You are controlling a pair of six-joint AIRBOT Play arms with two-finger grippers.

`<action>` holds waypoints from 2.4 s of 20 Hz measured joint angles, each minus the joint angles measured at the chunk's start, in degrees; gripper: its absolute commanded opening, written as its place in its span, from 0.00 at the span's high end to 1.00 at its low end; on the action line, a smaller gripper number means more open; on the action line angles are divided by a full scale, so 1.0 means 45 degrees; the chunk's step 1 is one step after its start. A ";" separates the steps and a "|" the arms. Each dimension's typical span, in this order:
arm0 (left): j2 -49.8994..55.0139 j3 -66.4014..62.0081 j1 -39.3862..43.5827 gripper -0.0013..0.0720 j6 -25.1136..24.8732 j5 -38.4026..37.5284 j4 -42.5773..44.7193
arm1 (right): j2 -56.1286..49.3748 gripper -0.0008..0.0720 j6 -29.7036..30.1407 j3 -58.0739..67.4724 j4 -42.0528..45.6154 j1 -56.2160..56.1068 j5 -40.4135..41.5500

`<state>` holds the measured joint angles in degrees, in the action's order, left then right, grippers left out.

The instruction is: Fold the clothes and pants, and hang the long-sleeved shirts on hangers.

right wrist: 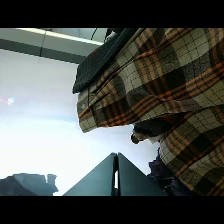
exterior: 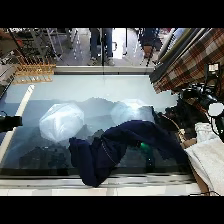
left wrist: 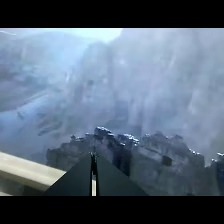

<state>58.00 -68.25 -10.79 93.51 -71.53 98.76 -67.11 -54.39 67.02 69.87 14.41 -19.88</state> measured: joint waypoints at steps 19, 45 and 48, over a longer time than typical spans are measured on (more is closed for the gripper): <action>0.0010 -0.0005 0.0000 0.97 0.0000 0.0165 0.0000 | 0.0000 0.97 -0.0005 0.0000 0.0000 0.0000 0.0005; 0.3764 0.3011 0.2521 0.94 -0.5037 -0.1166 -1.2157 | -0.0185 0.61 0.2118 -0.4551 -0.0345 -0.6295 -0.5940; 0.4507 0.3065 0.3225 0.97 -0.5241 -0.1209 -1.2439 | -0.0661 0.97 0.2215 -0.4658 0.0423 -0.7043 -0.4629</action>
<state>78.28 -54.46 3.73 69.93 -76.97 42.78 -70.08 -44.42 46.06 71.77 -17.28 -40.71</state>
